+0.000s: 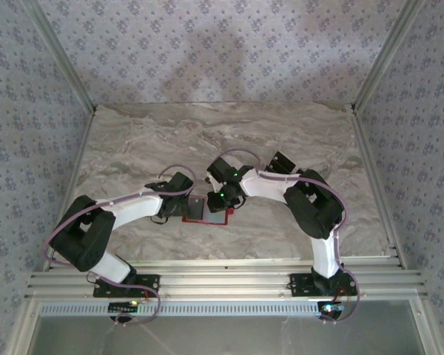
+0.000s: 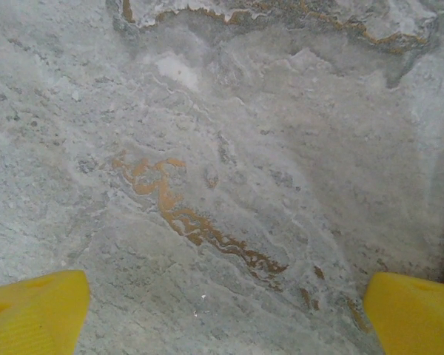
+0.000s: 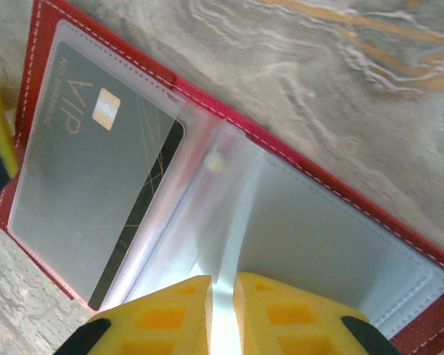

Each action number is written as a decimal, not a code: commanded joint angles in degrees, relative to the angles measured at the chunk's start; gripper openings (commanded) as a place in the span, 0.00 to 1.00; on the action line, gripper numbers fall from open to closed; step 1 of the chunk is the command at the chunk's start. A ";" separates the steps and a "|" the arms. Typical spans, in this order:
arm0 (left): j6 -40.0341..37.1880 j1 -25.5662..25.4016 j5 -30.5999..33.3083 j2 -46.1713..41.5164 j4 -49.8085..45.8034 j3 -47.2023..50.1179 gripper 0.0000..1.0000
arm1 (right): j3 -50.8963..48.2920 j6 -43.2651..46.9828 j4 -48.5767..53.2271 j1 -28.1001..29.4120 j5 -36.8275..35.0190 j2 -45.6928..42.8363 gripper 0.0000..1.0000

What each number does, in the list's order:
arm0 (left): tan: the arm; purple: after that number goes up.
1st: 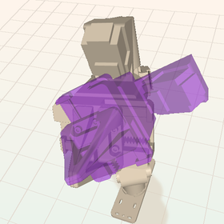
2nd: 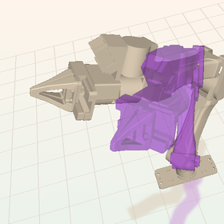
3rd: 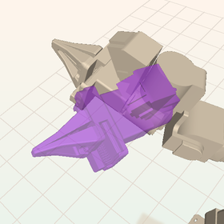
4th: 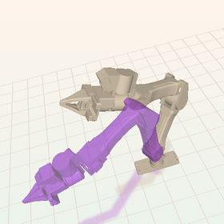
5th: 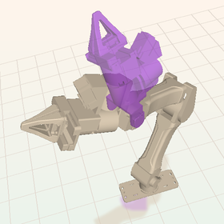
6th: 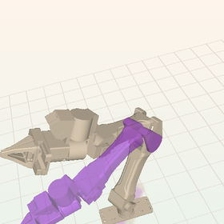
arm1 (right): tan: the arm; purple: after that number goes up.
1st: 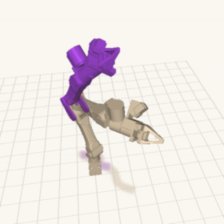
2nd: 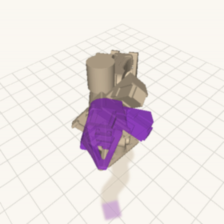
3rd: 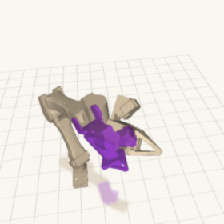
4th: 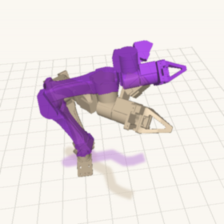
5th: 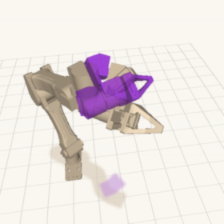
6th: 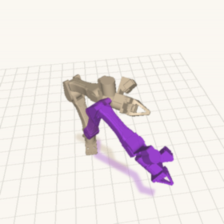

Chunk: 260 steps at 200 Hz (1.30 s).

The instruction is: Put the credit cards into the card holder

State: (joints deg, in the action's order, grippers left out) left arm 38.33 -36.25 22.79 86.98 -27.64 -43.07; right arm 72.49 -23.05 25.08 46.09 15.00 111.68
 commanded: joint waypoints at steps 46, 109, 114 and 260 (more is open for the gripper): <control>-1.06 -0.01 -2.80 -3.27 1.78 0.49 0.98 | 1.09 2.62 7.11 -2.90 -6.63 -2.20 0.19; -1.60 -0.14 -3.89 -1.96 3.55 0.34 0.98 | 4.46 0.84 7.35 0.18 -6.28 -3.81 0.19; -1.71 -0.19 -3.98 -1.66 3.72 0.27 0.98 | 4.74 0.74 7.35 0.31 -6.30 -3.55 0.19; -1.74 -0.50 -4.97 1.38 6.54 1.62 0.98 | 7.37 -1.21 5.22 1.00 -3.84 3.44 0.17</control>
State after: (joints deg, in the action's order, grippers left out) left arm 37.06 -36.42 18.39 87.44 -21.37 -42.48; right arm 77.60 -23.20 30.09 46.65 10.24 113.36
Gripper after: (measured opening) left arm 0.979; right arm 0.174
